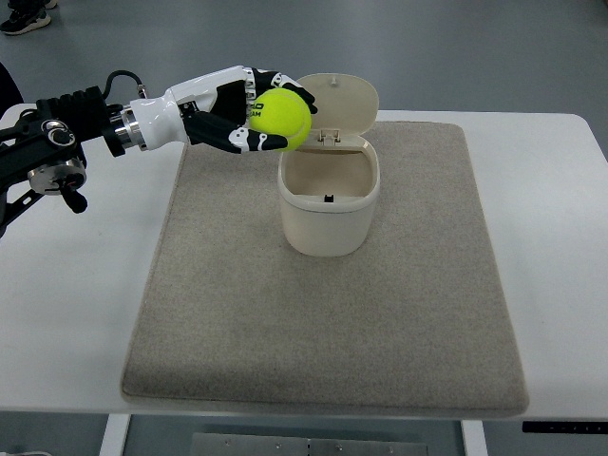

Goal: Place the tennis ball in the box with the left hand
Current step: 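Carry the ball with the left hand over the open cream bin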

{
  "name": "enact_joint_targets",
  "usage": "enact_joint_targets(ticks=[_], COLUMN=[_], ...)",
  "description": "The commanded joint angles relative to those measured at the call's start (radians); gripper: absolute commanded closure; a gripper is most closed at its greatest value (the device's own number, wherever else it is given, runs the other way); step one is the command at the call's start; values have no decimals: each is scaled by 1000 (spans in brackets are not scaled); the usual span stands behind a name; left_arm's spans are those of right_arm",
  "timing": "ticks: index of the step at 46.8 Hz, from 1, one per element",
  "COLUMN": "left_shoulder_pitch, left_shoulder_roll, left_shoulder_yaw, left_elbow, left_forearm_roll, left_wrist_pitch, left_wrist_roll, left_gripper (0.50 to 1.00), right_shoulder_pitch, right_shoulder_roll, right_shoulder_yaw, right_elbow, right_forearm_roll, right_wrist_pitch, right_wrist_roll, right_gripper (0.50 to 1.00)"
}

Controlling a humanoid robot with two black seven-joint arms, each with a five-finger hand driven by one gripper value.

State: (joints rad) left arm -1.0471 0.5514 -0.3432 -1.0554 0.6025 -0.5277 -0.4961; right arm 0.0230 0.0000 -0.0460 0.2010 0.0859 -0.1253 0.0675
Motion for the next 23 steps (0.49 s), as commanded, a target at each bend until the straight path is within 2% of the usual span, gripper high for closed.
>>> enact_joint_targets(ticks=[1, 23], left_shoulder_pitch=[1, 19], left_shoulder_roll=[-14, -45], left_shoulder_yaw=[0, -2], left_elbow=[2, 2], left_forearm_roll=[0, 2], left_wrist_pitch=[2, 17], left_wrist_roll=[1, 1], left_gripper=[799, 799], right_shoulder_pitch=[0, 0], right_shoulder_roll=[0, 0], right_shoulder_yaw=[0, 0], right_elbow=[0, 0], right_forearm_roll=[0, 0], right_wrist_pitch=[1, 1], right_wrist_roll=[0, 0], right_gripper=[599, 599])
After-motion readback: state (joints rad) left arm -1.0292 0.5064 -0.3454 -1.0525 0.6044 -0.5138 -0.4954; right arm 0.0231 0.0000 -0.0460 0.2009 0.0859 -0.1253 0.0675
